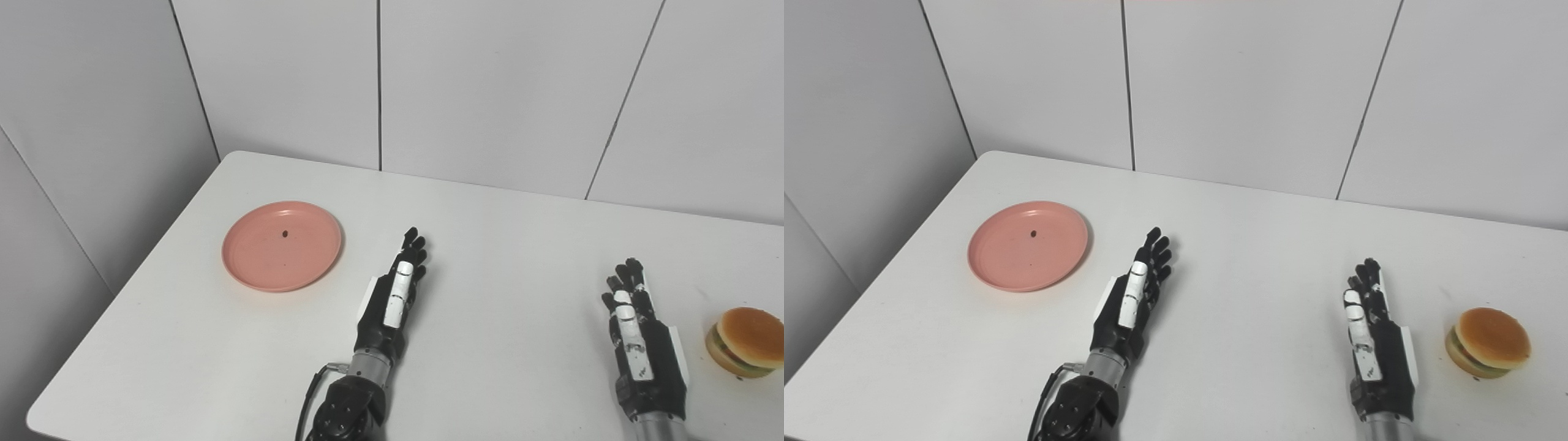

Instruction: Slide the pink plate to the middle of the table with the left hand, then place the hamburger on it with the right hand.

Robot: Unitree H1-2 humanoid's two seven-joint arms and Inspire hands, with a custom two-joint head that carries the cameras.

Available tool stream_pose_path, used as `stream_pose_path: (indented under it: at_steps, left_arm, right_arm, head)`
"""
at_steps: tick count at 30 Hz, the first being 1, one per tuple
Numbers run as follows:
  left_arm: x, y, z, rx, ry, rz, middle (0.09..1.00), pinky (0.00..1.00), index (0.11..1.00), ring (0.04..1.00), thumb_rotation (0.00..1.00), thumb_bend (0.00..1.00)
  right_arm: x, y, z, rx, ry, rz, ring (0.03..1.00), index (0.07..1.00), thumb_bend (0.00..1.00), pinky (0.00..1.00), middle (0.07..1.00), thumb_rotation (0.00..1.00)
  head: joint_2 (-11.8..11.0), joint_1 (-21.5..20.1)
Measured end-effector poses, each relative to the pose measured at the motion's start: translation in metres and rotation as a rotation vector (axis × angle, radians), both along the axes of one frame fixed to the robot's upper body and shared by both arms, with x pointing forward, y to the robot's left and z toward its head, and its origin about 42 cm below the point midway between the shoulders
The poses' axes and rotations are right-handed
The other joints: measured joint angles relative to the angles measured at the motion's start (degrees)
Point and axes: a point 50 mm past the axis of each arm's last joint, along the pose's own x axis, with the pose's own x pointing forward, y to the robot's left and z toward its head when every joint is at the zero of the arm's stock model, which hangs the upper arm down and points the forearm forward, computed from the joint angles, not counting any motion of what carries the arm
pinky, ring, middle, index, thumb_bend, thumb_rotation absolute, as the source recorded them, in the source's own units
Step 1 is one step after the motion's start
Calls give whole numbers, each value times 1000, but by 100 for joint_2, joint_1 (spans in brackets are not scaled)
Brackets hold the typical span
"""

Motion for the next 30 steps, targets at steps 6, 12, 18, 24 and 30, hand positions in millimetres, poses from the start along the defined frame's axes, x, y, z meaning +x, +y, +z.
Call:
stream_pose_path:
  at_steps: [6,12,18,24,30]
  left_arm:
    - [0,24,9,1,-53,79,822,840,799,832,1000,723]
    - [2,37,25,-8,-124,133,776,831,759,787,1000,745]
    - [9,58,43,-8,-195,222,734,749,720,729,1000,741]
    - [19,82,63,17,-270,294,699,718,685,696,1000,741]
    - [32,117,78,87,-302,352,679,737,664,688,1000,721]
  right_arm:
    - [2,-2,2,-1,-25,-8,1000,996,609,1000,1000,759]
    - [4,-1,2,4,-27,2,1000,998,570,1000,1000,757]
    - [5,0,2,0,-32,7,1000,996,614,1000,1000,766]
    - [6,0,3,2,-33,10,1000,998,640,1000,1000,763]
    - [6,0,3,2,-33,12,1000,999,597,1000,1000,761]
  head:
    - [-26,-9]
    - [-44,17]
    - [-62,26]
    - [-53,44]
    - [-62,35]
